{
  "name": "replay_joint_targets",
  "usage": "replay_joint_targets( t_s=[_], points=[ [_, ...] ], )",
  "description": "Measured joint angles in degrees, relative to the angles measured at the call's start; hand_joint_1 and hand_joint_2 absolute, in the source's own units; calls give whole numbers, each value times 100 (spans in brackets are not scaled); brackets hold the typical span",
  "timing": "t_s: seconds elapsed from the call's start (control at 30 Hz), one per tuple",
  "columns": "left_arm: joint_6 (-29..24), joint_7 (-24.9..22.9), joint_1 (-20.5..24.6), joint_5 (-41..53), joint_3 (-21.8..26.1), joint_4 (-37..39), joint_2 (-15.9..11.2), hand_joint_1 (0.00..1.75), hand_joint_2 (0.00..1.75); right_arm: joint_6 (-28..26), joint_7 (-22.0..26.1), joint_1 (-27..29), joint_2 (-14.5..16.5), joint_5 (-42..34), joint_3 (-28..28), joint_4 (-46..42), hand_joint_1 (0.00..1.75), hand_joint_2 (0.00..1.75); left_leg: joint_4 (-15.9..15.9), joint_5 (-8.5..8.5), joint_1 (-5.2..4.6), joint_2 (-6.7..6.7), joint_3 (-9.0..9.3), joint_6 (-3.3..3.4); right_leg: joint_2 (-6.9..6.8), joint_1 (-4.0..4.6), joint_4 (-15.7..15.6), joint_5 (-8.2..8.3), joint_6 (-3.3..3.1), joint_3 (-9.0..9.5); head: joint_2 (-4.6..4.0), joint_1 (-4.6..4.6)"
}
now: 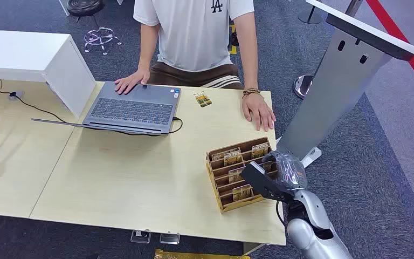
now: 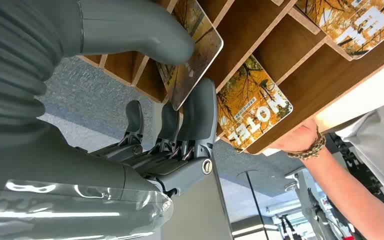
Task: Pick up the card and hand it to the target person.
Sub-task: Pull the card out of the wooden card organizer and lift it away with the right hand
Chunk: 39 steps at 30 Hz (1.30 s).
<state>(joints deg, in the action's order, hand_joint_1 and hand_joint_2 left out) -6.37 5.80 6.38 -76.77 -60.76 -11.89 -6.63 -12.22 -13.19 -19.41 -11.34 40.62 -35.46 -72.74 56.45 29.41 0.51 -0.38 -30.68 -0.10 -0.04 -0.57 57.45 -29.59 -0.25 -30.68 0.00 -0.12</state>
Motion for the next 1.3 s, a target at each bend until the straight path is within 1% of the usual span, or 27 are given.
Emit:
replay_joint_targets(
  t_s=[0.5, 0.63, 0.7, 0.83, 1.0, 1.1, 1.17, 1.3],
  points=[
    [-33, -43, -1, -10, 0, 0, 1, 0, 175, 0, 21, -25, 0, -50, -19, 7, 99, 175, 0, 0, 0, 0, 0, 0, 0, 0, 0, 0, 0, 0, 0, 2],
    [-35, -41, -1, 2, 0, 0, 1, 0, 175, 1, 21, -28, 0, -52, -20, 7, 114, 175, 0, 0, 0, 0, 0, 0, 0, 0, 0, 0, 0, 0, -1, 2],
    [-39, -42, 0, 35, 0, 0, 1, 0, 175, 2, 21, -32, 0, -55, -21, 7, 110, 175, 0, 0, 0, 0, 0, 0, 0, 0, 0, 0, 0, 0, -1, 3],
    [-37, -37, -1, 59, 0, 0, 1, 0, 0, 3, 18, -38, 0, -58, -21, 7, 107, 175, 0, 0, 0, 0, 0, 0, 0, 0, 0, 0, 0, 0, 0, 3],
    [-34, -36, -1, 49, 0, 0, 1, 0, 0, 7, 16, -38, 0, -58, -21, 7, 112, 175, 0, 0, 0, 0, 0, 0, 0, 0, 0, 0, 0, 0, -1, 3],
    [-39, -36, -1, 48, 0, 0, 1, 0, 0, 7, 16, -40, 0, -59, -21, 7, 109, 175, 0, 0, 0, 0, 0, 0, 0, 0, 0, 0, 0, 0, 0, 2],
    [-44, -36, -1, 49, 0, 0, 1, 0, 0, 7, 16, -41, 0, -63, -21, 7, 110, 175, 0, 0, 0, 0, 0, 0, 0, 0, 0, 0, 0, 0, 0, 2],
    [-57, -36, -1, 48, 0, 0, 1, 0, 0, 10, 16, -43, 0, -94, -22, 7, 133, 175, 0, 0, 0, 0, 0, 0, 0, 0, 0, 0, 0, 0, -1, 3]
  ],
)
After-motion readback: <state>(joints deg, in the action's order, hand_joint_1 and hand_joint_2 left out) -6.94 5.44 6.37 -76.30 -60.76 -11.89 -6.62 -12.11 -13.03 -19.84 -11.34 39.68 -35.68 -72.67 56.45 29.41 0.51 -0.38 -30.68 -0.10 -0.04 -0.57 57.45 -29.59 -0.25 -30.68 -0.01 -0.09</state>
